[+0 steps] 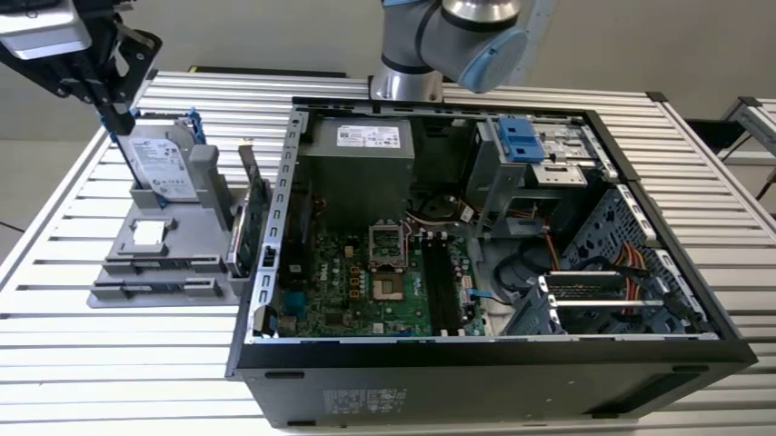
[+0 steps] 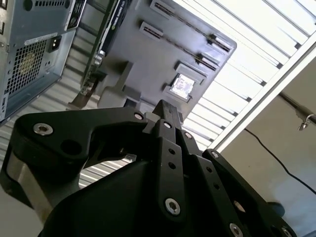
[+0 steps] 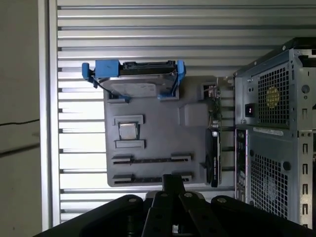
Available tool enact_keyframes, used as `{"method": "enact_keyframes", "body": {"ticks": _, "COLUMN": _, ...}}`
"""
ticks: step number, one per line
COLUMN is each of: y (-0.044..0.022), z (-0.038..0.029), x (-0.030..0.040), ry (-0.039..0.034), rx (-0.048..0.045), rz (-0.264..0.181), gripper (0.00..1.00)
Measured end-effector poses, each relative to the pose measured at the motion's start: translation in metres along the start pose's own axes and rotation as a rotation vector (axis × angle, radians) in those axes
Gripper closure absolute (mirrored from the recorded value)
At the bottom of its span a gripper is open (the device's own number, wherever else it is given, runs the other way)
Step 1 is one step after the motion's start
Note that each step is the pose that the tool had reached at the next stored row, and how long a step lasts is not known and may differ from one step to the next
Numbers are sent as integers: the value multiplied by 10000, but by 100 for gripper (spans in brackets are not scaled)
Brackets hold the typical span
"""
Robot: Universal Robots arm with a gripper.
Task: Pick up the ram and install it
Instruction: 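Reach for the ram, then pick up the ram and move it above insertion slot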
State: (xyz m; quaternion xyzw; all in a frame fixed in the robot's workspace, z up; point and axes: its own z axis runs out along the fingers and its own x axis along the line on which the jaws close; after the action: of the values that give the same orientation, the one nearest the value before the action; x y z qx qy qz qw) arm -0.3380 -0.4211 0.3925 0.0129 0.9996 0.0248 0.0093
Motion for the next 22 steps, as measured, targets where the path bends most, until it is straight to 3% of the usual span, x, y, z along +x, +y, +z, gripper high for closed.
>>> {"method": "enact_keyframes", "body": {"ticks": 10, "y": -119, "z": -7, "x": 23, "ry": 0, "rx": 1, "rz": 17, "gripper": 100}}
{"method": "enact_keyframes", "body": {"ticks": 22, "y": -181, "z": -11, "x": 80, "ry": 0, "rx": -1, "rz": 28, "gripper": 100}}
